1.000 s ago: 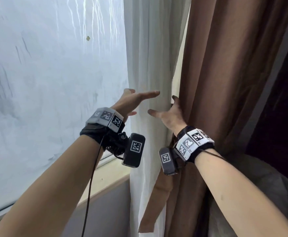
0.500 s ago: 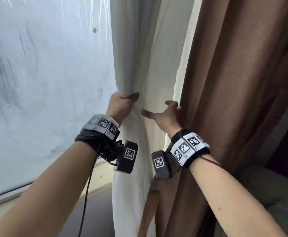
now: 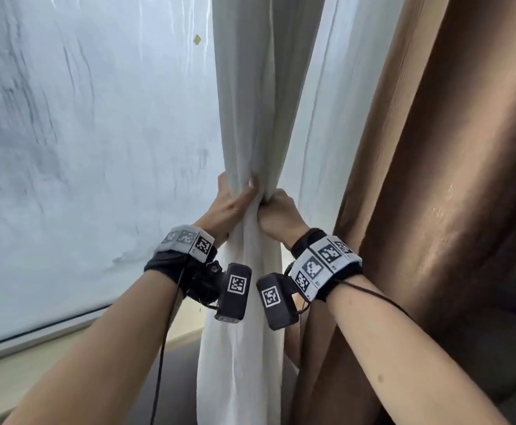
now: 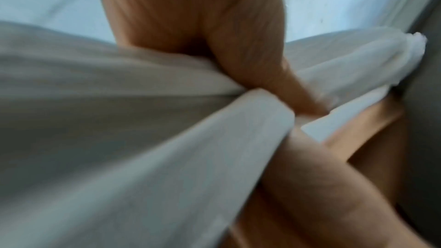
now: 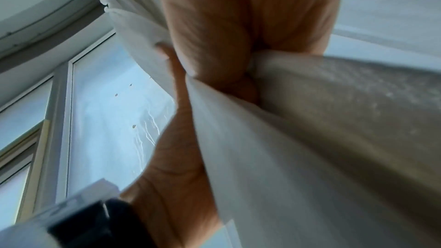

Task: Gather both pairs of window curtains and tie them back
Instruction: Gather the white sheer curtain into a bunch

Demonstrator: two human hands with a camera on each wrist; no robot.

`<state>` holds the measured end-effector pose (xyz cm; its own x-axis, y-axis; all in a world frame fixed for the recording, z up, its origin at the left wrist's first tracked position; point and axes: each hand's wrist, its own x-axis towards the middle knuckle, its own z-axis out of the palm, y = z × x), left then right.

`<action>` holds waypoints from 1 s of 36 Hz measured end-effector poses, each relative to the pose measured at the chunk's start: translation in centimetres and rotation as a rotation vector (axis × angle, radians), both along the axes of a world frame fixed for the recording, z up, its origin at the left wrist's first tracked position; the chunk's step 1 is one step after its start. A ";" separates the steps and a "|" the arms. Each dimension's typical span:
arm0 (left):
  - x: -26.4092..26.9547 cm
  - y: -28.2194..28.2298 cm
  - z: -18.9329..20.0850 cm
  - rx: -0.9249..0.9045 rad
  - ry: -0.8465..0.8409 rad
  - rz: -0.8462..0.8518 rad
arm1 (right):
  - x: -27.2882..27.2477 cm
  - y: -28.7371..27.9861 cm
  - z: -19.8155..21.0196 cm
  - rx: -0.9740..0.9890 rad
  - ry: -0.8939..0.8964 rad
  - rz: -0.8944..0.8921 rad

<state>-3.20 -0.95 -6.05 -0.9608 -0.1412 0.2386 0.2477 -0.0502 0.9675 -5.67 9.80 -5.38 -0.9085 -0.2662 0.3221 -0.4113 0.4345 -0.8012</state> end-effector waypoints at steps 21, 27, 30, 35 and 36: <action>-3.1 -7.0 0.0 -0.354 0.186 0.147 | -7.5 2.8 -0.5 -0.365 -0.297 -0.181; -4.8 -6.1 -0.1 -0.335 0.051 0.132 | -6.3 -1.3 0.0 -0.451 -0.316 0.388; -5.1 -4.7 -0.5 -0.354 0.100 0.085 | -5.5 -3.7 0.5 -0.362 -0.236 0.307; -5.8 -4.0 -0.7 -0.369 0.091 0.129 | -5.3 -4.9 0.8 -0.205 -0.109 0.004; -5.8 -3.9 -0.6 -0.382 0.048 0.180 | -5.3 -4.8 1.0 -0.169 -0.080 -0.025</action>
